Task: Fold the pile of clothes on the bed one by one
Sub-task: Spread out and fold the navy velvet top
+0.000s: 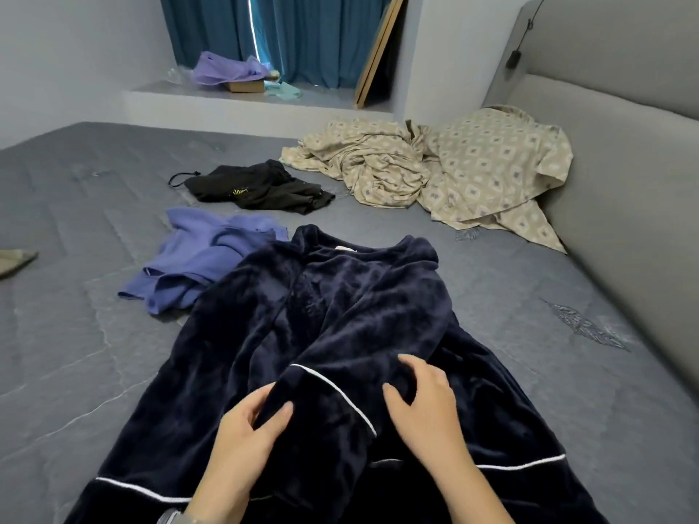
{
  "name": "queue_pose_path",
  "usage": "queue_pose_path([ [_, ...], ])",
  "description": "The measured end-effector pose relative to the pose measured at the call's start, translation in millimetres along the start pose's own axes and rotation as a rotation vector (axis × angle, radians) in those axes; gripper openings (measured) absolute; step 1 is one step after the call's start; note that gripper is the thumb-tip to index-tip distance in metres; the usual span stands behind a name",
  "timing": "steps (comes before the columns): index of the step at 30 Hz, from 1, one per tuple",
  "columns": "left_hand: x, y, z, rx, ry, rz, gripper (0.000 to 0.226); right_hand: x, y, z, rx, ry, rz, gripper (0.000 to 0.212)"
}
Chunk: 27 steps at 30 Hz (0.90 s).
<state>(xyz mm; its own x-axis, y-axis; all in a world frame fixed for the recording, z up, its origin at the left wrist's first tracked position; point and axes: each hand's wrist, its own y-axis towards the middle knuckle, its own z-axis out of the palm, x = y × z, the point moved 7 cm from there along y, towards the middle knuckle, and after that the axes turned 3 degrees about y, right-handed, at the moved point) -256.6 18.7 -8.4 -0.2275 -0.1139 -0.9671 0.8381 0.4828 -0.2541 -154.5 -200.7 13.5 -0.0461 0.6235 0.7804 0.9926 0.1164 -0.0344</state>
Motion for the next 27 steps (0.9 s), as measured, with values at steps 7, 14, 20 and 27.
queue_pose_path([
  [7,11,1,-57,-0.249,0.530,-0.057,0.026,-26,37,29,0.178,0.351,0.311,0.056],
  [14,16,5,-44,-0.067,0.616,-0.128,0.065,-34,70,35,0.050,0.305,0.246,0.059],
  [20,18,29,-53,-0.091,0.474,-0.056,0.044,-36,96,37,-0.091,0.473,0.178,0.063],
  [27,17,23,-40,-0.173,0.722,-0.011,0.075,-42,113,8,-0.406,0.354,0.146,0.064],
])
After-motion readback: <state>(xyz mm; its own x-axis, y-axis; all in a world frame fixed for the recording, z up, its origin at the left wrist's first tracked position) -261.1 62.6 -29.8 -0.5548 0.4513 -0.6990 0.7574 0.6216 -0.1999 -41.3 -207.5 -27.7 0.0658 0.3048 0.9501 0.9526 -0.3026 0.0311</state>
